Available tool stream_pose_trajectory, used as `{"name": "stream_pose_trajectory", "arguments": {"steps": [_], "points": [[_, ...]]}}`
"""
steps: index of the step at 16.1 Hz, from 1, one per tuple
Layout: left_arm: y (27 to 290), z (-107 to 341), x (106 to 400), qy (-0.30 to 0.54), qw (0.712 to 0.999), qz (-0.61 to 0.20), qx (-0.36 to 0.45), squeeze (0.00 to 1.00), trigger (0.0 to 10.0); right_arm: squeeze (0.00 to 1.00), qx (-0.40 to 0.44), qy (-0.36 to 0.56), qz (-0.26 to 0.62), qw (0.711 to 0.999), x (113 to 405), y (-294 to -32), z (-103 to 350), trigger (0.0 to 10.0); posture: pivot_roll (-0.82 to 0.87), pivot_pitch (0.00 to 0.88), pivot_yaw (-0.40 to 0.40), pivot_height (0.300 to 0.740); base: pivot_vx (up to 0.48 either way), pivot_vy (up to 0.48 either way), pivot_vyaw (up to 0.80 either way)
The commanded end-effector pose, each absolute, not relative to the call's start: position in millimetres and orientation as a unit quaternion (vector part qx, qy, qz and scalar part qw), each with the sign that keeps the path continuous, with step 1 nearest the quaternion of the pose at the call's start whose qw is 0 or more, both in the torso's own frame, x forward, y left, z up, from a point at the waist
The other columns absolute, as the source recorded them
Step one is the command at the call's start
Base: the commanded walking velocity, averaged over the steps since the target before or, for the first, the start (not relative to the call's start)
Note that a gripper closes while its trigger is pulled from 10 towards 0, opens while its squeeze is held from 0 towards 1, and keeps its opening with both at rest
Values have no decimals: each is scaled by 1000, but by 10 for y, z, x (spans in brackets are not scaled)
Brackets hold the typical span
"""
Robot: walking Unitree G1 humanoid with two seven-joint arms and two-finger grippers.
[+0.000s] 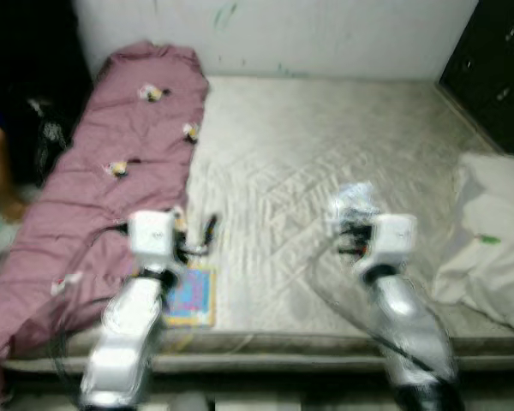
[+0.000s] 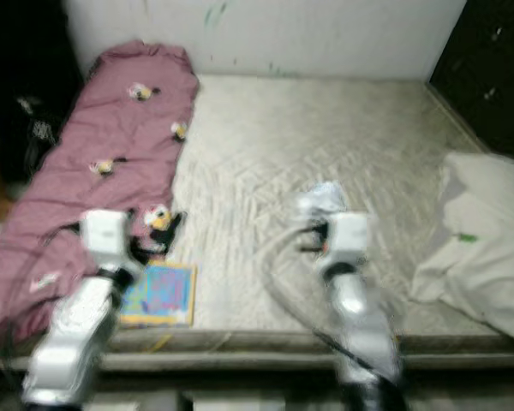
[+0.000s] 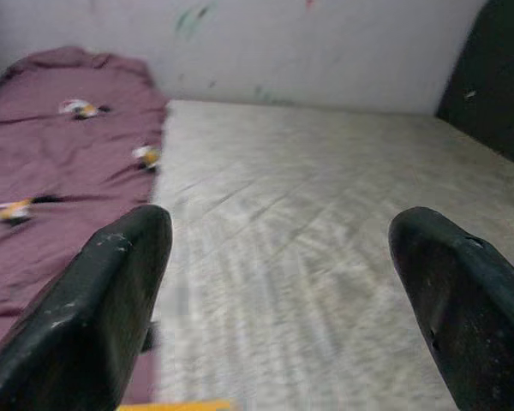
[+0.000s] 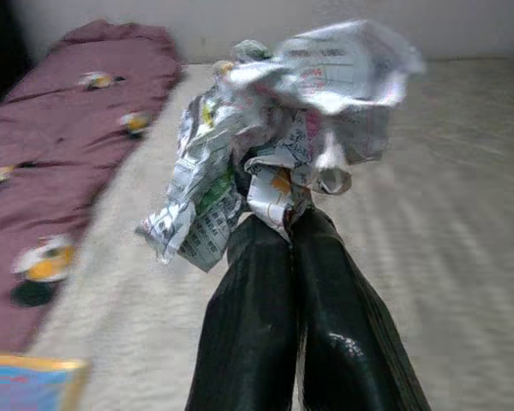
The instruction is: Clean up the room
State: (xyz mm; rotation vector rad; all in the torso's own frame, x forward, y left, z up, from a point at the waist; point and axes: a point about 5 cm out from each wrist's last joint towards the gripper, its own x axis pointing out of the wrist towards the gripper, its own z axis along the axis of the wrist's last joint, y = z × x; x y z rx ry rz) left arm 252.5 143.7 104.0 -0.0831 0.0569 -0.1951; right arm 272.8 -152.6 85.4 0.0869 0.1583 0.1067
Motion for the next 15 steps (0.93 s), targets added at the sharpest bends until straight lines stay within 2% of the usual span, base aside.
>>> {"name": "stream_pose_trajectory", "arguments": {"steps": [1, 13, 15], "points": [[1368, 1071, 2543, 24, 993, -106, -46, 0, 10000, 0, 36, 77, 42, 995, 2732, -1620, 870, 10000, 2, 0, -13, 740, 0, 480, 0], [1390, 1085, 2569, 17, 994, -97, -43, 0, 10000, 0, 20, 53, 78, 995, 2784, -1533, 943, 10000, 15, 0, -21, 740, 0, 480, 0], [1391, 1085, 2572, 18, 994, -97, -44, 0, 10000, 0, 20, 52, 80, 995, 2787, -1527, 946, 10000, 15, 0, -22, 740, 0, 480, 594]]}}
